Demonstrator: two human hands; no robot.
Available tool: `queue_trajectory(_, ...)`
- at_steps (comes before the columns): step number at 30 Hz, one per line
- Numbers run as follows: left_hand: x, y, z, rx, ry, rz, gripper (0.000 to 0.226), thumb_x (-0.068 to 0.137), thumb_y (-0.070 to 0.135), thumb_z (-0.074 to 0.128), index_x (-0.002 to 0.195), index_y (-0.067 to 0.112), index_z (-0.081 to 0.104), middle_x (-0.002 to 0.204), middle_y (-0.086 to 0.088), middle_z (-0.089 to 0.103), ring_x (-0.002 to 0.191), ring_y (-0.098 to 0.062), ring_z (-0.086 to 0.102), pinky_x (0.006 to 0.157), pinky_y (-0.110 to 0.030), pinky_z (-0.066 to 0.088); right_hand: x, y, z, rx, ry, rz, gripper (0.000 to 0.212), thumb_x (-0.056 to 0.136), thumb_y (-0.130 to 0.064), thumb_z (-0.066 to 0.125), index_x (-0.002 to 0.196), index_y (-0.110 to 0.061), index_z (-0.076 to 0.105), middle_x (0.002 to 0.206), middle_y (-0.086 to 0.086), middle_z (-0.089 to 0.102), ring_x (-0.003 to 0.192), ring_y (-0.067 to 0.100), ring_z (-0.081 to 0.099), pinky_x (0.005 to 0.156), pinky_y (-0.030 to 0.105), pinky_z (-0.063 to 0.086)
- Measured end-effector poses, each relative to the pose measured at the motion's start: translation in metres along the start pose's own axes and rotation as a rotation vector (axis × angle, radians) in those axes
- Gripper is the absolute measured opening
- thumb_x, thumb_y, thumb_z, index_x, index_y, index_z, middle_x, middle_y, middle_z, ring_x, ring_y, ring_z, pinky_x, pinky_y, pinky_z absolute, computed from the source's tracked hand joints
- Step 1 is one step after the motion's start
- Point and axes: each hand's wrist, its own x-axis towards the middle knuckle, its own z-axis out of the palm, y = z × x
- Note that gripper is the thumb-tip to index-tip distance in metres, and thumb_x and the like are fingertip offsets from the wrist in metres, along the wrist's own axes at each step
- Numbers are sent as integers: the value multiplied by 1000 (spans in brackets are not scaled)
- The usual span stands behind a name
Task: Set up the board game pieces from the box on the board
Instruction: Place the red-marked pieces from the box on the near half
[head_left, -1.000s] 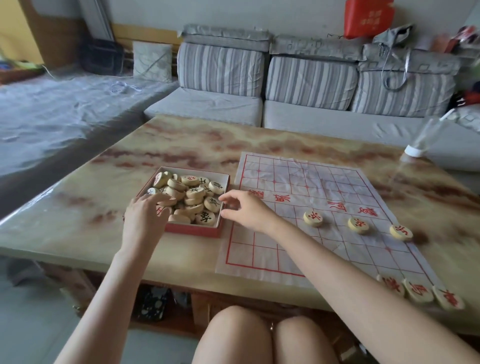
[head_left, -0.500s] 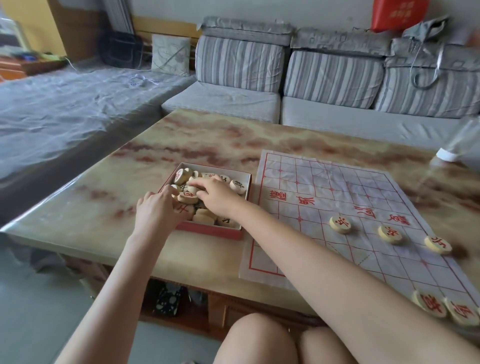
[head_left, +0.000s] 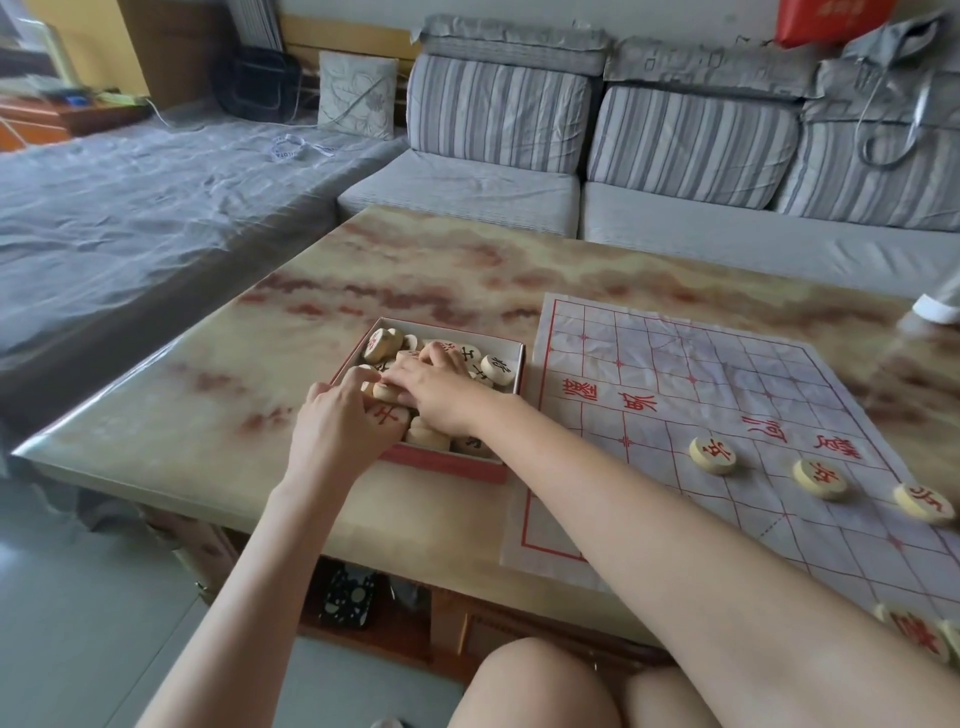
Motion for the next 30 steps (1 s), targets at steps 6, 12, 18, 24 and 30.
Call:
queue_trajectory(6,-2,1,-1,-28,15,1,53,73,28,69,122,19,50,103,-2,71,106,-28,45,84,-32,40,-5,0,-8,76,-61,95,43,96,-24,44,137,-34,37,133,8,30,127,31,21,112,43,8)
queue_trajectory(12,-5,-2,-1,-55,23,5,62,72,31,72,127,19,46,105,0,70,107,-27,48,84,-33,40,-3,-4,-14,39,-67,-9,50,94,-21,50,142,-24,33,136,4,38,127,24,19,109,41,10)
queue_trajectory(18,-6,11,0,-143,79,25,54,70,31,76,117,20,54,106,2,69,100,-25,59,83,-35,44,-18,12,-20,269,149,19,48,85,-30,64,129,-19,48,131,3,43,127,22,21,110,46,21)
queue_trajectory(24,-5,24,4,-258,127,101,41,69,30,76,107,17,66,110,-7,65,91,-22,67,82,-37,54,-63,30,-41,398,146,48,47,85,-28,66,127,-17,49,120,-4,40,114,12,41,94,19,34)
queue_trajectory(30,-18,55,14,-253,113,182,36,71,28,76,105,17,70,108,-4,63,92,-16,61,79,-24,47,-126,51,-61,389,164,124,47,85,-21,66,128,-15,48,122,1,40,107,9,44,93,19,32)
